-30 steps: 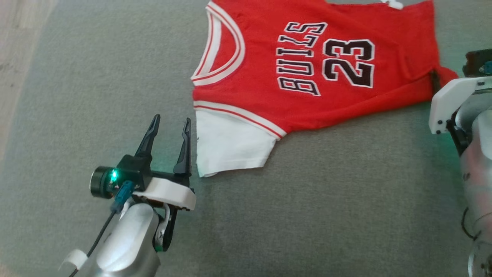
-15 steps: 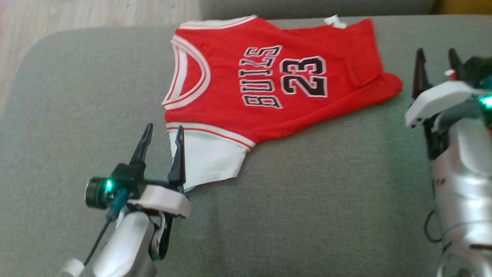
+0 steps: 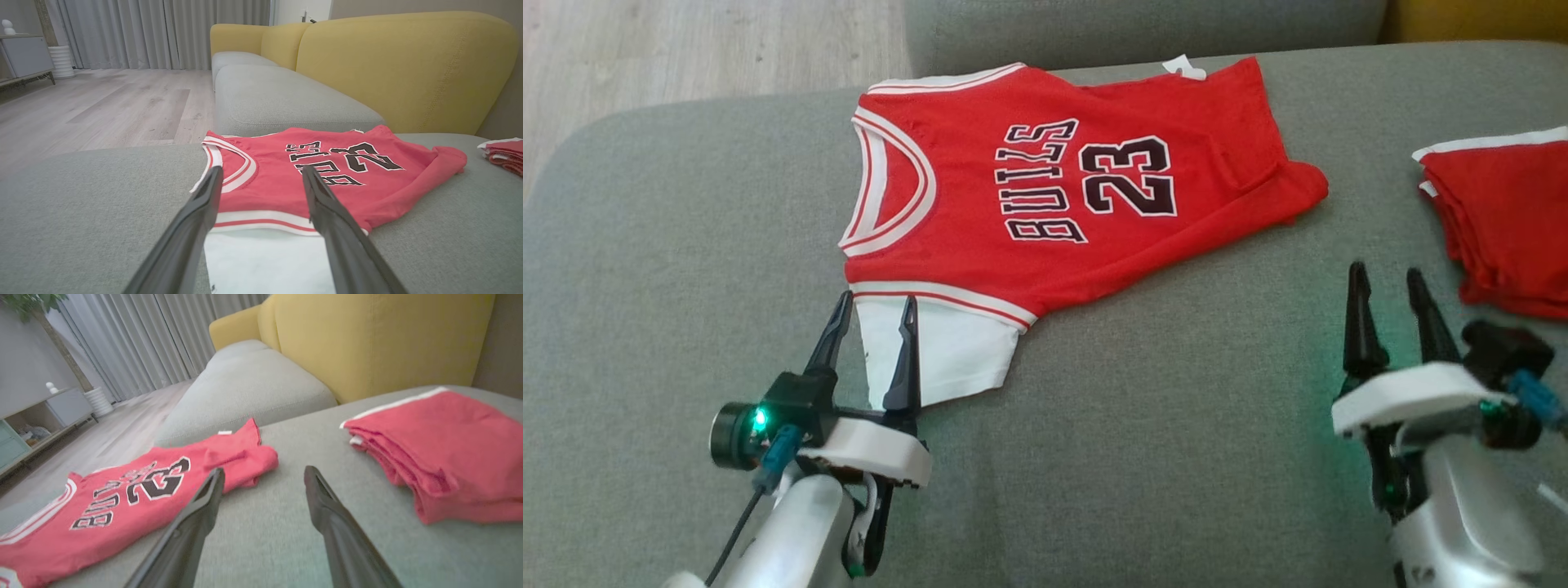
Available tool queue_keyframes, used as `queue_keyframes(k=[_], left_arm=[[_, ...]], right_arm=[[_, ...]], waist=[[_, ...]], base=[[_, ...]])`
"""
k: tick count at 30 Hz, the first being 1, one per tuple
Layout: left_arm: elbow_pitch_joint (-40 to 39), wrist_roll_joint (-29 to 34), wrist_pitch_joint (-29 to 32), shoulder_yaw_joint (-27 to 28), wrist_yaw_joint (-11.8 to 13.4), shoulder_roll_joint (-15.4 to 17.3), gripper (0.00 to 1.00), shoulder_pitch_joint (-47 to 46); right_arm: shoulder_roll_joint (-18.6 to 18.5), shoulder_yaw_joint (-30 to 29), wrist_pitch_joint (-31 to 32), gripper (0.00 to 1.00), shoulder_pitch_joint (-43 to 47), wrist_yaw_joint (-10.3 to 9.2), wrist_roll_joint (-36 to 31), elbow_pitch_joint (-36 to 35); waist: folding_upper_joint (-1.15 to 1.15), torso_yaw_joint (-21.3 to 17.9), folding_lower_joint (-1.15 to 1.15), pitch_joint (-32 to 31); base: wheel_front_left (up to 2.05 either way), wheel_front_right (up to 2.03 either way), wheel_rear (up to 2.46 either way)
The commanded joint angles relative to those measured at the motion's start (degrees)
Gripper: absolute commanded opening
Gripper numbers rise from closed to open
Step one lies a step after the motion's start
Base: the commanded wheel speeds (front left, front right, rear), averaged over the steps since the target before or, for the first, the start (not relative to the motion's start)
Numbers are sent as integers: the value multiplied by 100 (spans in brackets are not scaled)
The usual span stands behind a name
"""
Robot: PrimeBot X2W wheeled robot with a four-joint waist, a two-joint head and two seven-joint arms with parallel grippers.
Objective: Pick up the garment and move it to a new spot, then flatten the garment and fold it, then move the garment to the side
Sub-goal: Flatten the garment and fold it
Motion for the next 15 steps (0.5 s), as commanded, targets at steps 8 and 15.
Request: queue_keyframes(k=[8, 15], left_arm=[[-176, -6, -55, 155, -14, 68, 100, -265], [-118, 17, -44, 74, -45, 53, 100, -400]], right_arm=[[15, 584, 410, 100, -135, -4, 534, -459], [15, 958, 843, 100, -833, -4, 1670, 606]], waist=[[0, 147, 1, 245], [0, 409, 1, 516]], base=[[0, 0, 0], [0, 0, 0]])
